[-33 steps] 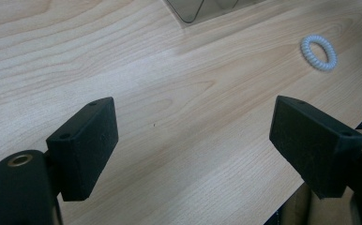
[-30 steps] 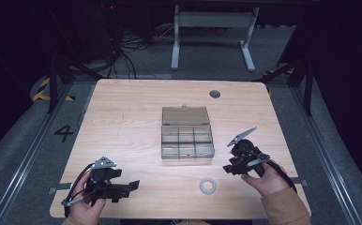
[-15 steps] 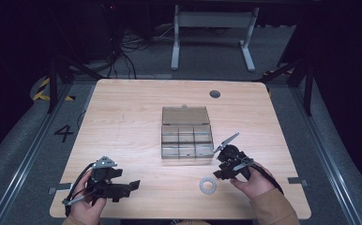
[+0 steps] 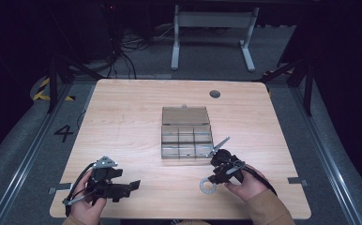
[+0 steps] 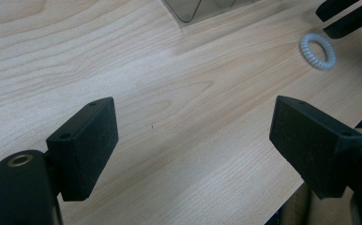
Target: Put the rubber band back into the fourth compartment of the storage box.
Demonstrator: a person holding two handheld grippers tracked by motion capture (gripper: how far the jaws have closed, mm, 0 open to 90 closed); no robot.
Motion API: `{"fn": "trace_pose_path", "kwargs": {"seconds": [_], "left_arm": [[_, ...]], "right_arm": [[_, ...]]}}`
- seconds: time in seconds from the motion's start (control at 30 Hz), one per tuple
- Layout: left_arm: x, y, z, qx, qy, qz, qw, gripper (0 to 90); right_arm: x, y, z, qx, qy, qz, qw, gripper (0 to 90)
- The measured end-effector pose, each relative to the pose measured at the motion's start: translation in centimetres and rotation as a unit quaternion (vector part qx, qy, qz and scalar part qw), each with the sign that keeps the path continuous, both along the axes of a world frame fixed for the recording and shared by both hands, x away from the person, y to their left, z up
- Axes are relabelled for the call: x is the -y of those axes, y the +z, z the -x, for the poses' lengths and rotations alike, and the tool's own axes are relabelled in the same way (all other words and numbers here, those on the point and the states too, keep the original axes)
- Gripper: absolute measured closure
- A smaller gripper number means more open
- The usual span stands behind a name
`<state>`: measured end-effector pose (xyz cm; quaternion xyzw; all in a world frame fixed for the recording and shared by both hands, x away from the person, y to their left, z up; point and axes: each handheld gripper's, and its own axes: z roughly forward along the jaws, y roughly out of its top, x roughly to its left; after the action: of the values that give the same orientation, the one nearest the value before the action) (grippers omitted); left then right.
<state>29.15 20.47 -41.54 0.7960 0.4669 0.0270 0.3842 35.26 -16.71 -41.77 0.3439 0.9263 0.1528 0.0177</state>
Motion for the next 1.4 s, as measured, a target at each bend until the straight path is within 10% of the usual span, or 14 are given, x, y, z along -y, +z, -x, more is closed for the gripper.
{"fn": "trace_pose_path", "kwargs": {"seconds": [0.8, 1.4], "left_arm": [[0.0, 0.0, 0.0, -0.002, -0.001, 0.000, 1.0000, 16.4], [0.0, 0.0, 0.0, -0.002, 0.000, 0.001, 1.0000, 16.4]], "right_arm": [[-1.3, -1.3, 0.5, 0.018, 0.022, 0.055, 0.9981, 72.7], [-1.4, -1.3, 0.5, 0.010, 0.021, 0.047, 0.9986, 82.3]]}}
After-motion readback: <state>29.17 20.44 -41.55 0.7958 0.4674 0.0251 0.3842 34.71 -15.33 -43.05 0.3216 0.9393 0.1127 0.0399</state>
